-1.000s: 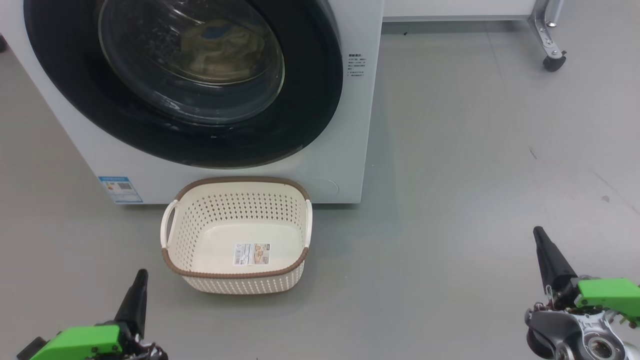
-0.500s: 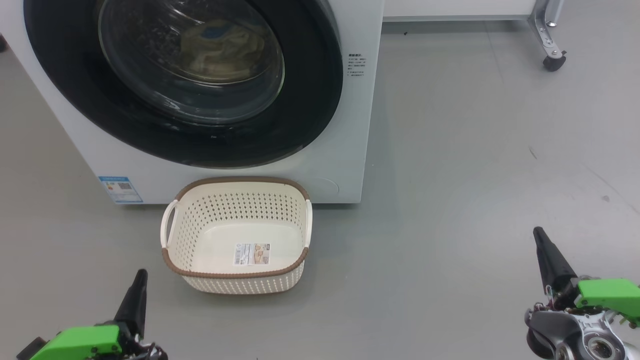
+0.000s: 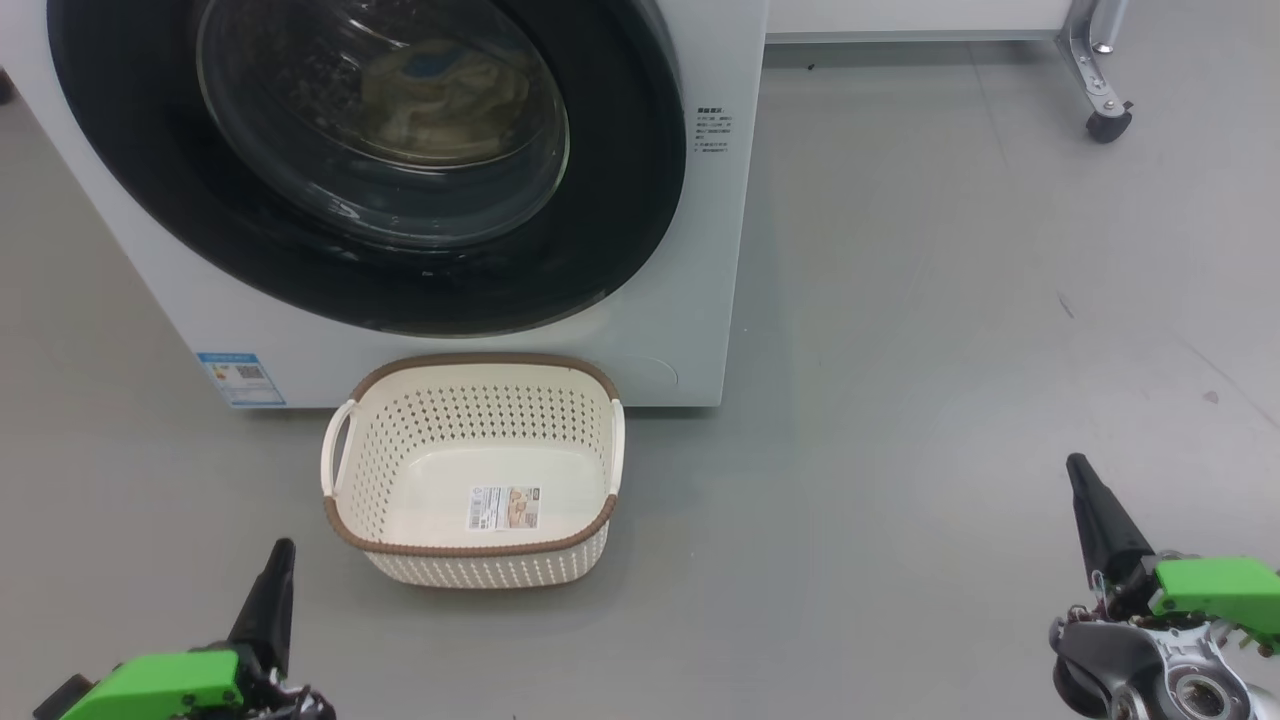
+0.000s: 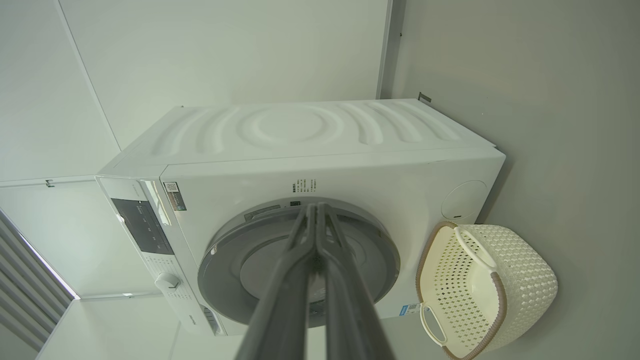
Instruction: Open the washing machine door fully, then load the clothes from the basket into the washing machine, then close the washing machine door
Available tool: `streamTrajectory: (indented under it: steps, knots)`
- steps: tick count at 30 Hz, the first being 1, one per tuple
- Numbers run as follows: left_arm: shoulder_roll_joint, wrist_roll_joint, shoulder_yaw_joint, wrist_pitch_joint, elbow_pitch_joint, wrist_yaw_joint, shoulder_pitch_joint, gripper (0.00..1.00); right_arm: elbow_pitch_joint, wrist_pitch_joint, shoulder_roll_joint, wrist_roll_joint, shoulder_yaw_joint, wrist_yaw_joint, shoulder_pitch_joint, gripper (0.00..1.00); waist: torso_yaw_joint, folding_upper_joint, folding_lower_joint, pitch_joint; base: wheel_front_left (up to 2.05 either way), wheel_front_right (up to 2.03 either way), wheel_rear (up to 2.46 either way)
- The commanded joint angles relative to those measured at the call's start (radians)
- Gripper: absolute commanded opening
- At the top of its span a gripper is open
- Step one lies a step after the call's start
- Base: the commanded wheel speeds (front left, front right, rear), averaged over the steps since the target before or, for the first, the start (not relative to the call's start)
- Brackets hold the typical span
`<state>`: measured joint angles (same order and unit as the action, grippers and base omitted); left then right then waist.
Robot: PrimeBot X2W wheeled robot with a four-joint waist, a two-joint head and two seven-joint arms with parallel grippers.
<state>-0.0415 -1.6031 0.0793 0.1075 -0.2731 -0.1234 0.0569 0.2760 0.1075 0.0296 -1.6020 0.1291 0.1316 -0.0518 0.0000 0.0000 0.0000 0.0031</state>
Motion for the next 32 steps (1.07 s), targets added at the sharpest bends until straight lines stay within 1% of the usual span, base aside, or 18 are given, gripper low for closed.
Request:
streamTrajectory:
  steps: [1,32]
  knots:
    - [-0.009,-0.005,0.035,0.006,0.028,-0.007,0.051,0.0,-0.031,0.006,0.021,-0.007,-0.015,-0.001,-0.056,0.0,0.0,0.0,0.0,0.0,0.0,0.0,0.0]
    - [-0.009,-0.005,0.035,0.006,0.028,-0.007,0.051,0.0,-0.031,0.006,0.021,-0.006,-0.015,-0.001,-0.056,0.0,0.0,0.0,0.0,0.0,0.0,0.0,0.0]
